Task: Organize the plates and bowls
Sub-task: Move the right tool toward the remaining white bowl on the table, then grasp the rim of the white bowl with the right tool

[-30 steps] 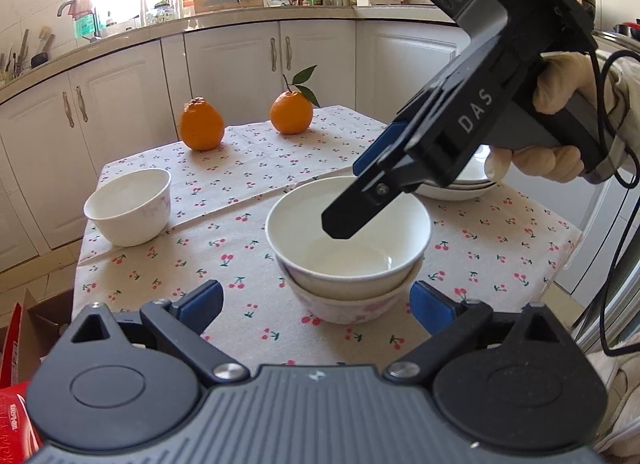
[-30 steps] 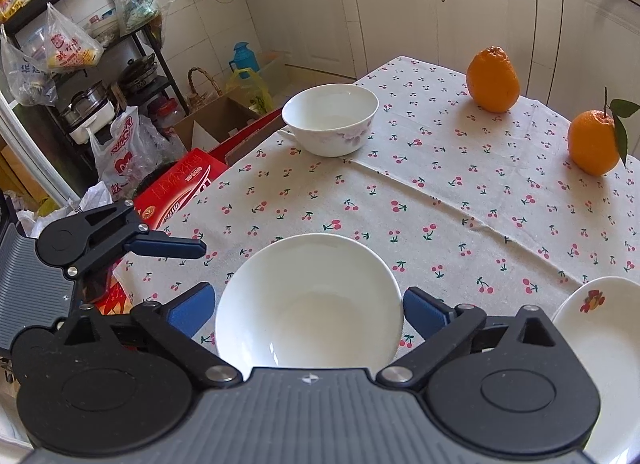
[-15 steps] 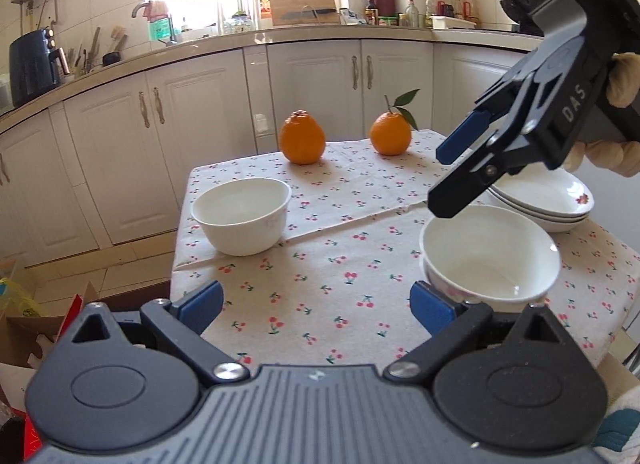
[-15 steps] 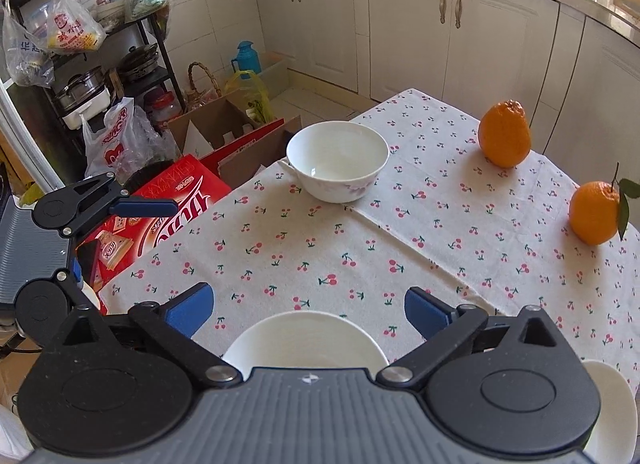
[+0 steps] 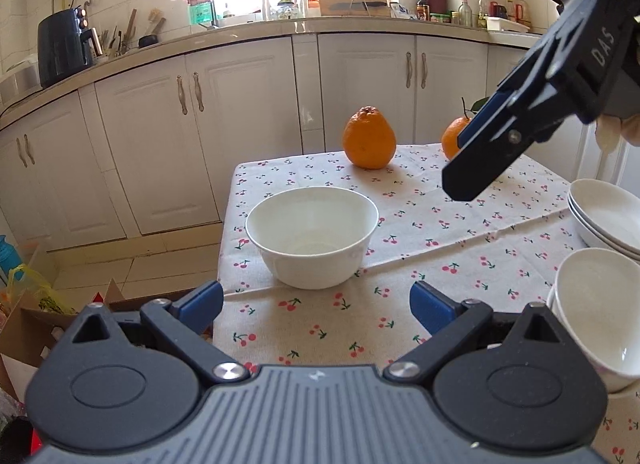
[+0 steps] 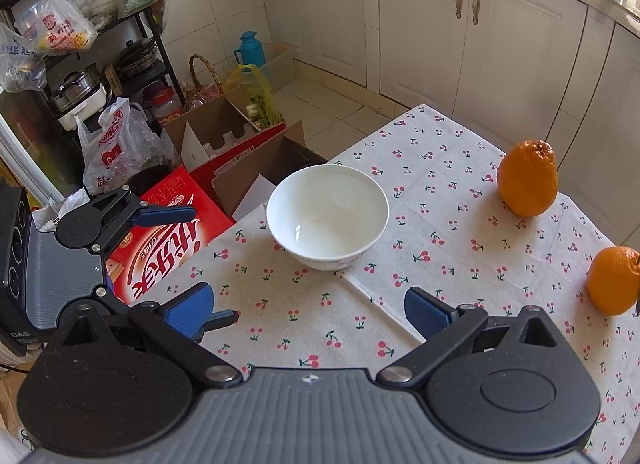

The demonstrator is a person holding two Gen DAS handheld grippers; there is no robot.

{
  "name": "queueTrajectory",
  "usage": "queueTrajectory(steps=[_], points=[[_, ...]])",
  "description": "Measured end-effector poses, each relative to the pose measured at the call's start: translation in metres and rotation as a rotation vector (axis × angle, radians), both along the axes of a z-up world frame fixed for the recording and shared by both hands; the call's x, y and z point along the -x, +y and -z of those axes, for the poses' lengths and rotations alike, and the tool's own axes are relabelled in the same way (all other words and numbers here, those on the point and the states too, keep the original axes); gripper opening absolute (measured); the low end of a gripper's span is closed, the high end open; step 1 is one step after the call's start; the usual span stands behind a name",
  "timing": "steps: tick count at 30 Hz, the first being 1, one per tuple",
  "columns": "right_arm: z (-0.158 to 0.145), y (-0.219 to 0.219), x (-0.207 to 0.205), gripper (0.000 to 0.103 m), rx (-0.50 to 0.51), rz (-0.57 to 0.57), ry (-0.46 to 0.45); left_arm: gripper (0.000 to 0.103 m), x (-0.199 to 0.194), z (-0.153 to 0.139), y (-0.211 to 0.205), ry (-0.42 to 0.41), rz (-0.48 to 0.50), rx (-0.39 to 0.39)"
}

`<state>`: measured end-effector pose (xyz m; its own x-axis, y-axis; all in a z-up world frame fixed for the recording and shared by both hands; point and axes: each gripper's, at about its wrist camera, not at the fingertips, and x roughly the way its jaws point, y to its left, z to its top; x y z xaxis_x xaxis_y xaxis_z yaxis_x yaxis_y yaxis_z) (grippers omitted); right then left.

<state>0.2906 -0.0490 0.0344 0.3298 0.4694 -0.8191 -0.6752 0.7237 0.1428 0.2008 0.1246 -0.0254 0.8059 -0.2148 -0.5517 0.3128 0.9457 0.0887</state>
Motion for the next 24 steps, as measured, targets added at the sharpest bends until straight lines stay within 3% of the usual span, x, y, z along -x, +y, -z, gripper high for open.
queueTrajectory(steps=[10, 20, 24], points=[[0.019, 0.023, -0.071, 0.101, -0.005, -0.009, 0.101, 0.099, -0.049, 0.018, -0.003, 0.045, -0.003, 0.021], [0.054, 0.035, -0.107, 0.083, -0.025, -0.009, 0.192, 0.096, -0.071, 0.029, -0.006, 0.059, 0.024, 0.031], [0.061, 0.036, -0.115, 0.075, -0.035, -0.008, 0.212, 0.09, -0.074, 0.03, -0.008, 0.06, 0.041, 0.029]])
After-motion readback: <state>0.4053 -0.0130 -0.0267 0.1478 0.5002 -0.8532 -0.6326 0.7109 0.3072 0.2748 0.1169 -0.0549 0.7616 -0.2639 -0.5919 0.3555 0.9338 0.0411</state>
